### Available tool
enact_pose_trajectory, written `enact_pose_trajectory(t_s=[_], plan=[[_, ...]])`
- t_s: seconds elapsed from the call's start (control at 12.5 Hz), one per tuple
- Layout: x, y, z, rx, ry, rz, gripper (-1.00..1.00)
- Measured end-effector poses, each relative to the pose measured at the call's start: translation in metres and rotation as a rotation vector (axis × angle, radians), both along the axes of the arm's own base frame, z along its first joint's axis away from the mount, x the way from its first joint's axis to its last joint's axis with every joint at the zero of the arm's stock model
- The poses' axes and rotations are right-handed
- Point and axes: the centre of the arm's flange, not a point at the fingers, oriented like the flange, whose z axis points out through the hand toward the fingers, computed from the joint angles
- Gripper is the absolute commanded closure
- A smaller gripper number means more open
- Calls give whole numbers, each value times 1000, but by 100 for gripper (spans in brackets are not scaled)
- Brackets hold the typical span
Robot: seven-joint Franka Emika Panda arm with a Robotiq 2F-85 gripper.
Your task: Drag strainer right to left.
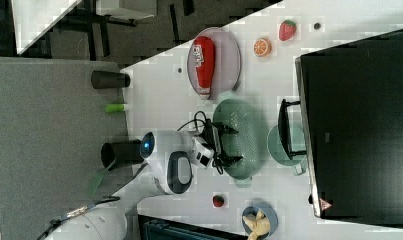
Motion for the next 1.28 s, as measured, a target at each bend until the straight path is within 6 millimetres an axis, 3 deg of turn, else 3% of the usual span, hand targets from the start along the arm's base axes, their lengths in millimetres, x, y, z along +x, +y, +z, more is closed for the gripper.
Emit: enact_pose_trajectory(t_s=[0.24,0.48,0.8,1.28], plan=[[-10,9,0,-3,0,-61,-100],[-1,20,13,2,-42,-60,-100],[8,65,24,36,-76,-24,-100],[-14,121,11,70,-3,-5,-100]])
